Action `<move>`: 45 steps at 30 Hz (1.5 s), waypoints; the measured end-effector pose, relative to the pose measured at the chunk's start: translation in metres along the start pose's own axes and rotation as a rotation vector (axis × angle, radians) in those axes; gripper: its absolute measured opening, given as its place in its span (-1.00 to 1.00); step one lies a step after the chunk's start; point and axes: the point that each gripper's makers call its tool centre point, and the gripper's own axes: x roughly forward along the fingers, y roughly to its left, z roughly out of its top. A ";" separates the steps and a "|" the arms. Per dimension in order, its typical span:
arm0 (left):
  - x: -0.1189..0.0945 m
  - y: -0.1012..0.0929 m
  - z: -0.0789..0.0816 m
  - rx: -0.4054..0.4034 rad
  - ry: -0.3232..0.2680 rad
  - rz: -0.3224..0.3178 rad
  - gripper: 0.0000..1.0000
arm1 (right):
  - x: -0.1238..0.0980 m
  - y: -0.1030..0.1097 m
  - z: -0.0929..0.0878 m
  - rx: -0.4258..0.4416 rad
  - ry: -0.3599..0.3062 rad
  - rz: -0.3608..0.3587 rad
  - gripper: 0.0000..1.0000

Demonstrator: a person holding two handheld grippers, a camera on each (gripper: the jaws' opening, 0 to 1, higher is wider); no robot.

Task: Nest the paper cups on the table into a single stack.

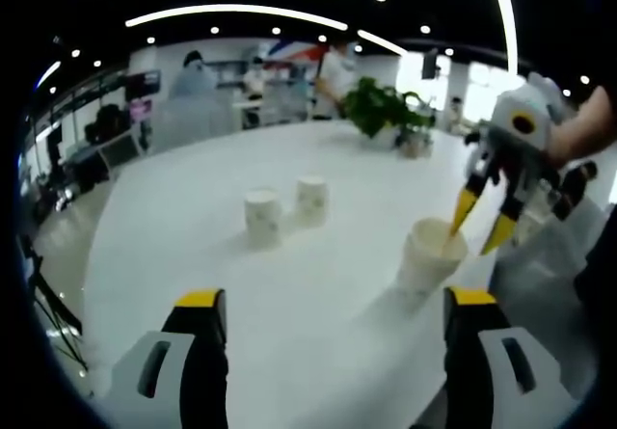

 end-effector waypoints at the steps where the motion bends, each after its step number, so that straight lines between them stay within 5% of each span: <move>1: 0.000 0.000 0.000 0.000 0.001 -0.001 0.86 | -0.001 -0.001 0.000 0.004 -0.005 -0.005 -0.55; 7: 0.000 0.001 0.000 -0.001 0.000 -0.001 0.86 | -0.012 -0.006 0.017 0.032 -0.104 -0.029 -0.44; 14: 0.001 0.001 0.001 0.000 0.000 0.001 0.86 | -0.021 -0.008 0.023 0.019 -0.139 -0.054 -0.42; 22: -0.001 0.001 0.001 -0.004 -0.004 0.003 0.86 | -0.045 -0.040 0.027 0.133 -0.250 -0.205 -0.27; 38: -0.002 0.002 -0.001 -0.007 -0.001 0.003 0.87 | -0.078 -0.079 -0.009 0.353 -0.323 -0.390 0.06; 45: -0.002 0.000 0.000 -0.005 0.001 0.000 0.87 | -0.077 -0.080 -0.022 0.400 -0.312 -0.409 0.17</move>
